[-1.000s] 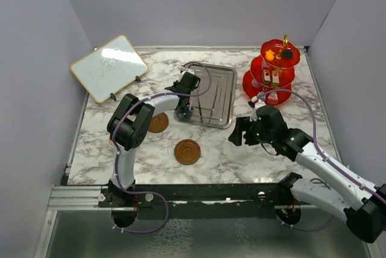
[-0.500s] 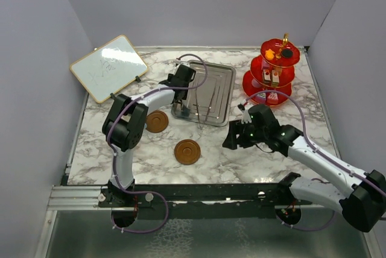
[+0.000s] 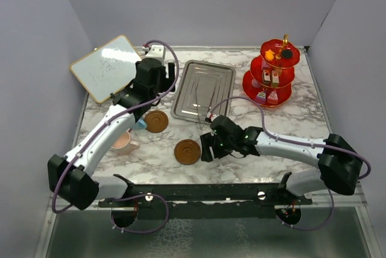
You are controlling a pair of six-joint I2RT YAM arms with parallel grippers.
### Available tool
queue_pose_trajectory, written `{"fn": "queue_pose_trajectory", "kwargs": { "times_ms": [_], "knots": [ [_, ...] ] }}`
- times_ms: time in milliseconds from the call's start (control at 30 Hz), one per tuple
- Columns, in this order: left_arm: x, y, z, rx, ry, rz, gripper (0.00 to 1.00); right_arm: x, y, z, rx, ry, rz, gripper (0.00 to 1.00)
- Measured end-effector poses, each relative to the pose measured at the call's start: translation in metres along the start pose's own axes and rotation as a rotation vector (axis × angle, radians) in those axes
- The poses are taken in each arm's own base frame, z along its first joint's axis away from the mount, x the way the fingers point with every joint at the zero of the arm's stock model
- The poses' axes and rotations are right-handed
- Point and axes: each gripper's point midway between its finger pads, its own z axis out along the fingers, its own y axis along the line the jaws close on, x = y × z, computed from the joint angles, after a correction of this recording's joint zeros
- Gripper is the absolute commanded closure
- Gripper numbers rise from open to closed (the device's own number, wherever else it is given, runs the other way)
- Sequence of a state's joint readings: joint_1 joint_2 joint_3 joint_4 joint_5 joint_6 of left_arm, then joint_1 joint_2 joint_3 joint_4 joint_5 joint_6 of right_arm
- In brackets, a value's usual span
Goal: Serve the afternoon tea
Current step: Move the tray at the center of the board, then move the coaster to the center of the board.
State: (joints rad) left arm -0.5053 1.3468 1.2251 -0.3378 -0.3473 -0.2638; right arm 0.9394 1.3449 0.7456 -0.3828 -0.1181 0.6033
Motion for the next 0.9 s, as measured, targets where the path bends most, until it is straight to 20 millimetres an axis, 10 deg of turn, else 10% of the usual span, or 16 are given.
{"fn": "queue_pose_trajectory", "kwargs": {
  "times_ms": [100,367,900],
  "knots": [
    [-0.004,0.008,-0.022,0.015,-0.028,0.014,0.07,-0.007,0.013,0.011,0.054,-0.013,-0.031,0.36],
    [0.068,0.049,-0.077,-0.002,-0.018,0.040,0.01,-0.028,0.016,0.033,0.156,-0.046,-0.040,0.36],
    [0.097,0.063,-0.079,-0.052,0.001,0.023,0.01,-0.020,-0.003,0.059,0.405,0.002,-0.075,0.34]
  ]
}}
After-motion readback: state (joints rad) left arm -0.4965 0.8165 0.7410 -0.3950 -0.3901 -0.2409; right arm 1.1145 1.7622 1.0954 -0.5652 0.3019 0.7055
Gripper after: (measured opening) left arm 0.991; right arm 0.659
